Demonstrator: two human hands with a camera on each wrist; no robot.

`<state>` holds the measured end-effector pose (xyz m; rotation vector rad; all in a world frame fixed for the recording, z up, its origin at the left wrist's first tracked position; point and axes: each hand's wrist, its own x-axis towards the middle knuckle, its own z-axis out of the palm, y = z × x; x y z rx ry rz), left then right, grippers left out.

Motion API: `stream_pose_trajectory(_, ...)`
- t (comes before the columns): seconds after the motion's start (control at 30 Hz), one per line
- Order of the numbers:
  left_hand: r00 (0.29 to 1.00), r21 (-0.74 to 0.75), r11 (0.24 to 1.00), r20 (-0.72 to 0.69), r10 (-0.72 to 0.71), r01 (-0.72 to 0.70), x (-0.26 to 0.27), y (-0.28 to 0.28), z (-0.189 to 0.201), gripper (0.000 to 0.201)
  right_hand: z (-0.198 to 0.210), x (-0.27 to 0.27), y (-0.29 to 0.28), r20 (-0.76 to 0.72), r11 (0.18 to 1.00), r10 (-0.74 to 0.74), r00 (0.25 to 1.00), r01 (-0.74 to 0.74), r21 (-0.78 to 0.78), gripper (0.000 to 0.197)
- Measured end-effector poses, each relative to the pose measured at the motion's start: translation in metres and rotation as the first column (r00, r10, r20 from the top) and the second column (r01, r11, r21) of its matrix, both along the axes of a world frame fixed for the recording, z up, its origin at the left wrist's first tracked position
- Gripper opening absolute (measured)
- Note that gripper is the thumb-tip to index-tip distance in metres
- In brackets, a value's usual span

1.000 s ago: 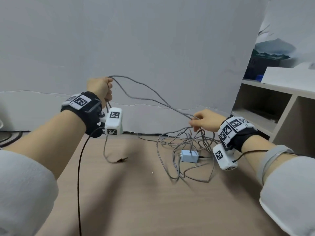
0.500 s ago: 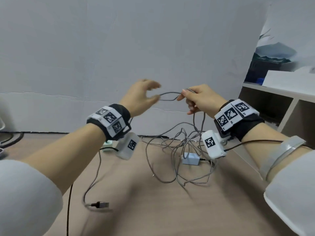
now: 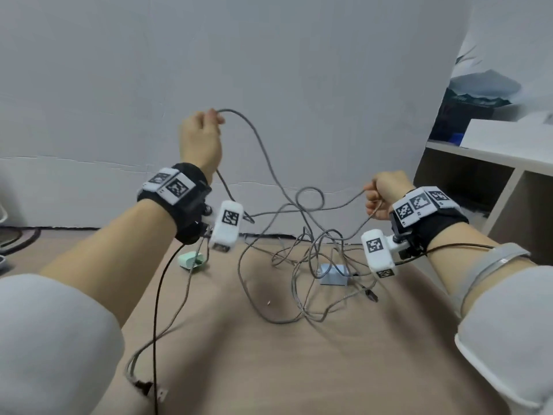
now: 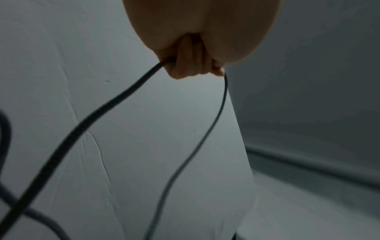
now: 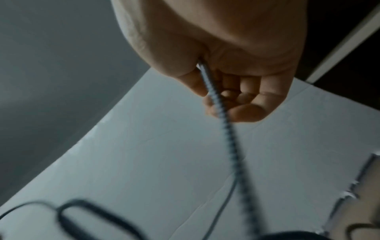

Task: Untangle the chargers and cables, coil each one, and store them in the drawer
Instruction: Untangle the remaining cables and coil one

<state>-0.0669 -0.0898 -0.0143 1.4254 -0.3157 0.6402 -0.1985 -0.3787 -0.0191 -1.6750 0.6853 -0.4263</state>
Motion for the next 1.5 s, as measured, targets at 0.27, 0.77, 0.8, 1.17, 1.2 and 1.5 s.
stream_pose_trajectory(0.27, 0.978, -0.007, 0.98, -0.056, -0.199, 0.199, 0.006, 0.013, 0.004, 0.036, -0.013, 0.018, 0.014, -0.107, 0.851, -0.114, 0.988, 0.042, -0.524, 0.074)
stream_pose_trajectory(0.77, 0.984, -0.188, 0.982, -0.172, -0.045, 0.012, 0.024, 0.045, 0.007, 0.036, -0.042, 0.036, 0.081, -0.337, 0.44, 0.374, 0.864, -0.485, -0.755, 0.02)
stream_pose_trajectory(0.8, 0.975, -0.222, 0.974, -0.223, -0.013, -0.038, 0.032, 0.052, -0.002, 0.037, -0.045, 0.036, 0.074, -0.387, 0.414, 0.349, 0.854, -0.511, -0.753, 0.022)
stream_pose_trajectory(1.17, 0.869, 0.21, 0.977, -0.478, 0.128, -0.029, 0.062, 0.069, -0.046, 0.028, -0.044, 0.038, 0.063, -0.389, 0.302, 0.164, 0.907, -0.422, -0.855, 0.033)
stream_pose_trajectory(1.2, 0.853, 0.375, 0.927, -0.477, 0.209, -0.017, 0.058, 0.068, -0.044, 0.019, -0.042, 0.037, 0.065, -0.361, 0.295, 0.161, 0.918, -0.394, -0.87, 0.033)
stream_pose_trajectory(1.5, 0.959, 0.965, 0.256, 0.013, -0.281, 0.062, -0.026, -0.035, -0.032, 0.033, -0.028, 0.035, 0.099, -0.331, 0.062, 0.195, 0.923, -0.348, -0.935, 0.032)
